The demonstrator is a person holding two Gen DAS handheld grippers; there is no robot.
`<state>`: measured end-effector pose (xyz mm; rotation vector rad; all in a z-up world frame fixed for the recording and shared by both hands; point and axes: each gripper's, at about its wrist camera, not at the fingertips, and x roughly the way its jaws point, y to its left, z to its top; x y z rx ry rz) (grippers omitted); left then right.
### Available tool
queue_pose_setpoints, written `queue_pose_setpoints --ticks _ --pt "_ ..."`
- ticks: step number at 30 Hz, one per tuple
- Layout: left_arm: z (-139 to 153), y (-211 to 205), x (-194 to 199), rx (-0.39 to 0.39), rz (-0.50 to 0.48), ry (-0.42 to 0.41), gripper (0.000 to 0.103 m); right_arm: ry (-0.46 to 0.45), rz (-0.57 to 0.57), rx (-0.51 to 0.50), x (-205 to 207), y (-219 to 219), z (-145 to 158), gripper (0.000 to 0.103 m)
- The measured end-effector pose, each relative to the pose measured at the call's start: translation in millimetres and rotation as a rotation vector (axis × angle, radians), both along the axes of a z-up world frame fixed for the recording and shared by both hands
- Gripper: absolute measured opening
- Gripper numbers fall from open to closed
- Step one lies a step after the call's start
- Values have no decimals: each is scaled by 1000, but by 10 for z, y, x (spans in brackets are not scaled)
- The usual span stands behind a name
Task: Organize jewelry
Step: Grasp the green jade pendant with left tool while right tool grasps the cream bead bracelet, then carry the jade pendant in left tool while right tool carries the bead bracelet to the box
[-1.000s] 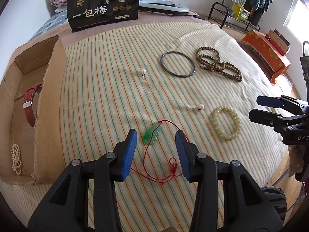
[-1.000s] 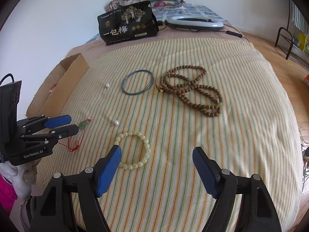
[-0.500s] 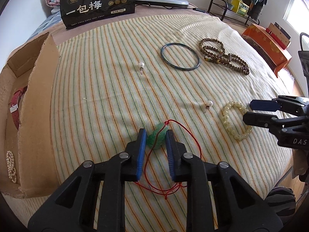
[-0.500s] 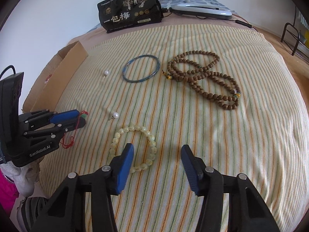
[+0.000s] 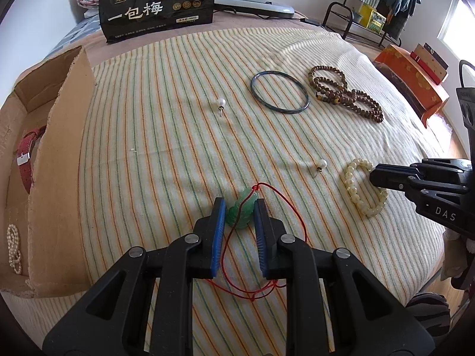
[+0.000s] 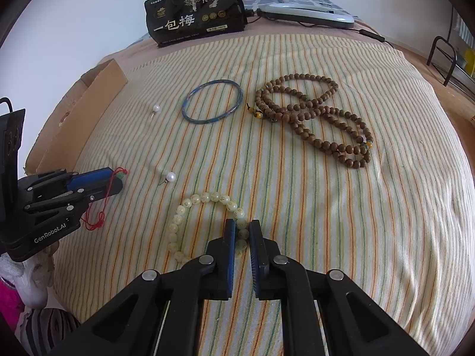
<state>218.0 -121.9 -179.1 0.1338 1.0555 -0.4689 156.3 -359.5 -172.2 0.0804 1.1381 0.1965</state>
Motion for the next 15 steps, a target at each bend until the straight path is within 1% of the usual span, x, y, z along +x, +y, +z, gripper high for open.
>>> queue_pose_setpoints --ticks 9,15 --pt "192 93 -84 -27 17 -28 18 -53 -6 8 -88 12 210 5" --pt "399 163 -187 -53 24 -61 18 -99 -6 -2 -169 36 387 5"
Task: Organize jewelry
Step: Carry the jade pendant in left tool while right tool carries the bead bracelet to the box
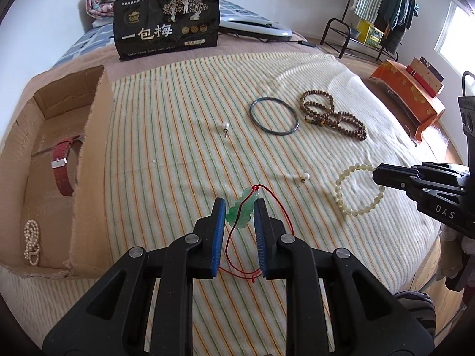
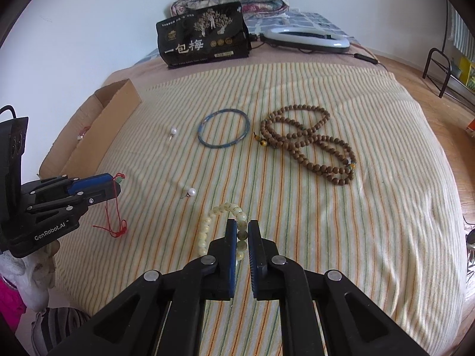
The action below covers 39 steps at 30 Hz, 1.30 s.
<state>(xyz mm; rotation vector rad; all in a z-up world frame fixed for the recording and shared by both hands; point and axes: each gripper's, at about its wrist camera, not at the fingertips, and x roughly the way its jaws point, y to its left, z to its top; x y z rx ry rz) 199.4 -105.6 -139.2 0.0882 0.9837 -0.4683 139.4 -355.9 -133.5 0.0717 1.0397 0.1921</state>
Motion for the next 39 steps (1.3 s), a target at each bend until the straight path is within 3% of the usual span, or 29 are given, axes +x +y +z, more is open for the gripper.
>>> queue_pose_setpoints --ticks 13,24,39 --pt "375 176 -209 -59 15 -56 18 -108 19 -86 -210 96 417 5" --pt "678 423 -306 -98 43 -103 18 -157 44 -84 -309 229 676 5" --pt "1162 1057 -235 -130 131 -199 18 -260 131 -58 -202 698 1201 5"
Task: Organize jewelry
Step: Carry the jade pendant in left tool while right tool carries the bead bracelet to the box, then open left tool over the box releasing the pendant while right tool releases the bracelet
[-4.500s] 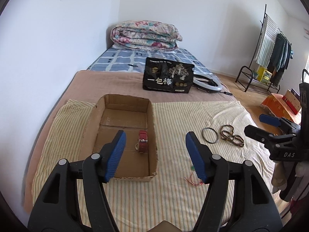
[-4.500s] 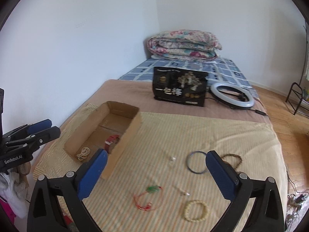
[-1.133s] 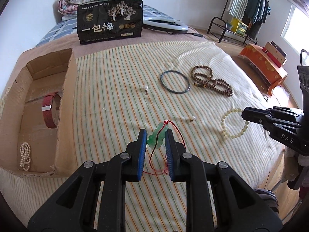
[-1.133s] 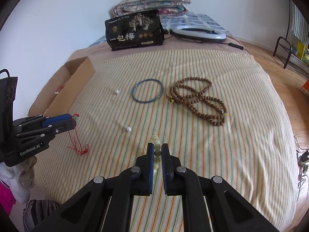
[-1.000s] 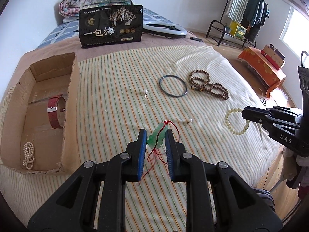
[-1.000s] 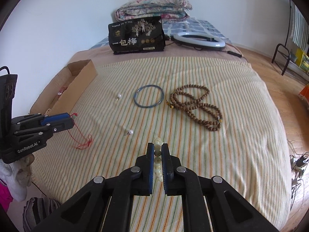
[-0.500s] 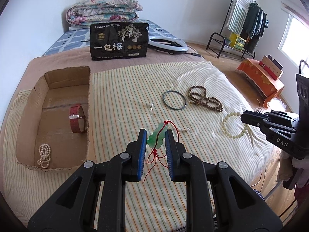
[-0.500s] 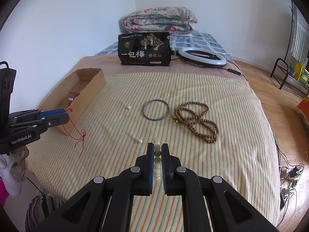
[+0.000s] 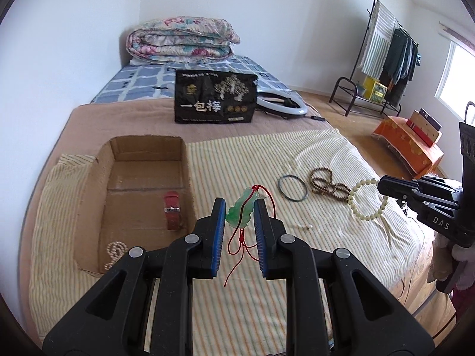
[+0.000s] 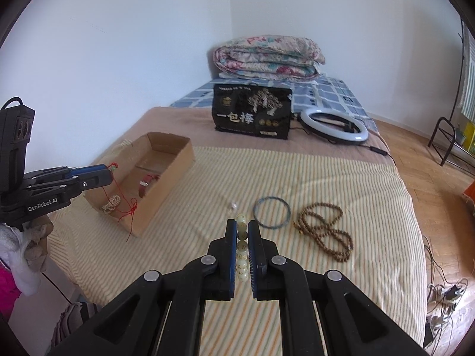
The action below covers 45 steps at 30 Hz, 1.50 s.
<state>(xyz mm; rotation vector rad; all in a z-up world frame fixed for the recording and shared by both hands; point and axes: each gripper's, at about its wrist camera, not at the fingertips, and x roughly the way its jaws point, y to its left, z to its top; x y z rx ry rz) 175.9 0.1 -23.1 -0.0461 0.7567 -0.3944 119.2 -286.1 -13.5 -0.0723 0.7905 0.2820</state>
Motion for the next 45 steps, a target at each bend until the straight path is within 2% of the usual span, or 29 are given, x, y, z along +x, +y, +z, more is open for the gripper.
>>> queue_pose_setpoints --ticks 19,30,45 --pt "154 868 221 -11 139 -42 18 -46 170 46 589 1081 250 5" --pt "18 1005 384 -12 164 -30 18 -4 215 53 1017 1536 48 5" --pt "-259 1048 593 0 185 1 18 88 231 119 1602 1848 -388 5"
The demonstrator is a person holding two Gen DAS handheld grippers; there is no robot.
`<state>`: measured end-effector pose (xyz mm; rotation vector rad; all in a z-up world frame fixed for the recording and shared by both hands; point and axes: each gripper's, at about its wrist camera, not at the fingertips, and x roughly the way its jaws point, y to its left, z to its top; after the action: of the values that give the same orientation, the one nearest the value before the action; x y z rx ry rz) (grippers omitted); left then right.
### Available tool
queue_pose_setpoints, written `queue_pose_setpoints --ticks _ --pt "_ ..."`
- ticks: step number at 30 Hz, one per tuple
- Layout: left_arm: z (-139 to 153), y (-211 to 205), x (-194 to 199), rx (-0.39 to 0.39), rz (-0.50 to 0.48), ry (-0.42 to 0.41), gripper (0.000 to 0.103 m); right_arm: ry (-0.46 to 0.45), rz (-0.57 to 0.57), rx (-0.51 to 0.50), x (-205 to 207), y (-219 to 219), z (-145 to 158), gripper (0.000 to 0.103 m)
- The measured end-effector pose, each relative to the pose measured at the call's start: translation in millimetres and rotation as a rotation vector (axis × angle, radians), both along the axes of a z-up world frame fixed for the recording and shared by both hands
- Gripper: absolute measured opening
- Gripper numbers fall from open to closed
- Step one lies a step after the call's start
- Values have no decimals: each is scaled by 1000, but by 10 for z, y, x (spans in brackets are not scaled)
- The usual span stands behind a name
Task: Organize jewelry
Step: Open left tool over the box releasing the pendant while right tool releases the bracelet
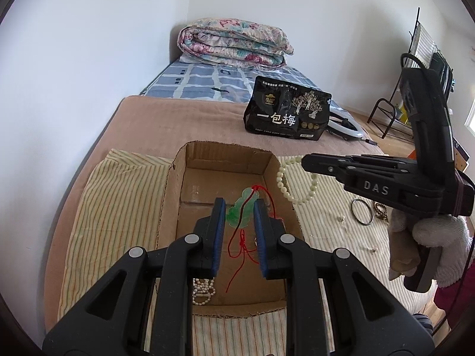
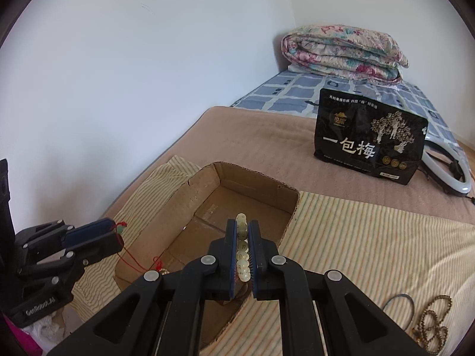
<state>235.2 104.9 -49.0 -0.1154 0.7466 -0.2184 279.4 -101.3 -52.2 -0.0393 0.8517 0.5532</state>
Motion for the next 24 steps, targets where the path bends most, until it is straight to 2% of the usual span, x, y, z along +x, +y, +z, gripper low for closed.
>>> queue_pose_setpoints --ticks 7,13,24 --pt "-187 0 100 4 16 34 18 30 0 -12 169 103 -224 5" --pt "-331 -38 137 40 22 55 18 49 -14 -18 247 83 -375 5" --pt "-378 -71 144 57 14 61 18 81 19 -16 287 124 -502 7"
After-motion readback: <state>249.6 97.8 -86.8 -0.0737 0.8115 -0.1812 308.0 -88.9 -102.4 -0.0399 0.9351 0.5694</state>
